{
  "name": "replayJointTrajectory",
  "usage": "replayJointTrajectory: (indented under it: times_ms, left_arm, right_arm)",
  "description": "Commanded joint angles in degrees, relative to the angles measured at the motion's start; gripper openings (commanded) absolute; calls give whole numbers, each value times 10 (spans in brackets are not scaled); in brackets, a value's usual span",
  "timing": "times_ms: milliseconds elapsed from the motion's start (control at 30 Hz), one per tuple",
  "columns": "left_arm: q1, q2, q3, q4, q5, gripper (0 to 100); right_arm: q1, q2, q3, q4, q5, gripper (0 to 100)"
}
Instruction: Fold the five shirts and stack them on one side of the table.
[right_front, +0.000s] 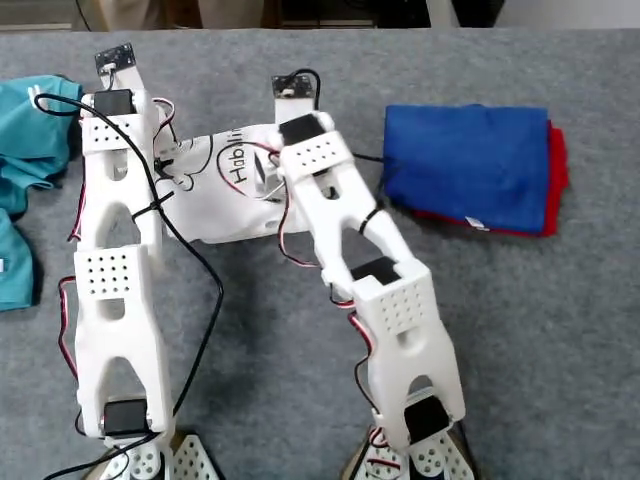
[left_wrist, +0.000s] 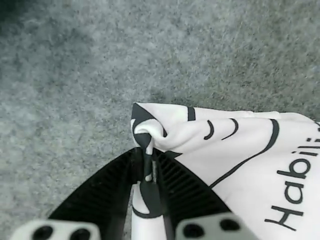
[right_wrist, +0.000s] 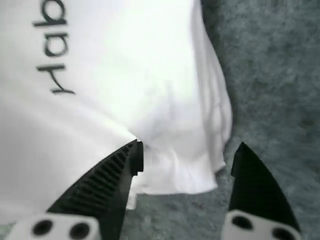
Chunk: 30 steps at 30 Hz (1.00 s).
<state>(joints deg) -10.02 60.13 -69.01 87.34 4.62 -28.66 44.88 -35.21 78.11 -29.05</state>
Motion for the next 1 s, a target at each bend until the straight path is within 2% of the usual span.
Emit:
replayJointTrajectory:
  times_ms: [0, 267, 467, 700, 967]
  left_arm:
    - [-11, -5, -2, -9, -7, 18]
    - [-11, 26, -7, -4, -29, 18]
    - [-12, 23, -23, -3, -29, 18]
    - [-15, 28, -71, 17, -29, 18]
    - [-12, 29, -73, 17, -29, 18]
  right_arm:
    - [-21, 13, -45, -22, -39, 286]
    - [-30, 123, -128, -16, -62, 282]
    - [-25, 162, -197, 53, -62, 271]
    - [-11, 204, -265, 98, -56, 0]
    - [15, 212, -310, 149, -57, 1]
